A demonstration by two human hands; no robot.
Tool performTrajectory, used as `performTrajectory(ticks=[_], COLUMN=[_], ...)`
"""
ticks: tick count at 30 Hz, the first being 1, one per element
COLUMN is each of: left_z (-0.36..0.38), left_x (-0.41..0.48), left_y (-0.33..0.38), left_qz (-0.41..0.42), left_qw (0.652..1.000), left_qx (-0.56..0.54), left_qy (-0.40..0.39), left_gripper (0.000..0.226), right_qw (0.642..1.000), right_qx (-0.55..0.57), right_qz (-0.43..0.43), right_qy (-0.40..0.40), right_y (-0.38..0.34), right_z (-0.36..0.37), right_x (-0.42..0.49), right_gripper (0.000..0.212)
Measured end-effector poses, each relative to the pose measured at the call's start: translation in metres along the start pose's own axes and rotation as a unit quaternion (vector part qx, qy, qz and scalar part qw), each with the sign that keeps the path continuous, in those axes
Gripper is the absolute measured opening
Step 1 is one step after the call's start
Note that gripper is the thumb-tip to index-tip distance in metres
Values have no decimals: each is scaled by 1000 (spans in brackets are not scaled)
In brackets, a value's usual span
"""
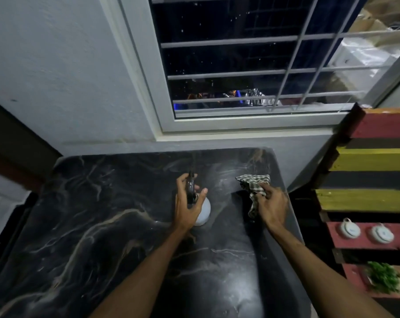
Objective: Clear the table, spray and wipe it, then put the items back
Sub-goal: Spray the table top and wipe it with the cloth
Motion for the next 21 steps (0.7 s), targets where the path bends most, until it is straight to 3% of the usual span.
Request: performTrajectory(ticks=[3, 8, 14, 19, 21], left_z=[4, 15, 10, 32, 47], left_x=[7, 11, 36, 50, 48], left_y=[3, -4, -1, -3, -5], left_qz=[35, -6, -3, -26, -65], left_qw=[999, 993, 994, 994, 989], left_qx=[-8, -113, -110, -64, -49], left_qy=[-18, -16, -16, -87, -126], left_gripper=[48, 8, 27, 49, 46], right_qw=[999, 997, 990, 987, 987], right_qx=[6, 4, 0, -22, -22], right_qz=[24, 46, 68, 88, 86], right_qy=[20, 64, 119, 132, 131], right_y=[1, 7, 13, 20, 23], right_z=[12, 21, 12, -2, -5], right_x=[-1, -1, 6, 20, 27], right_gripper=[41, 41, 40, 38, 38])
Point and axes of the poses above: each hand's wrist, its own x-axis towards the middle knuckle, its own z-axis out of the palm, y = z × x, the point moved 8 cm from there along x, towards the middle knuckle, and after that the axes turned 1 degree about x, right-handed, at the moved point
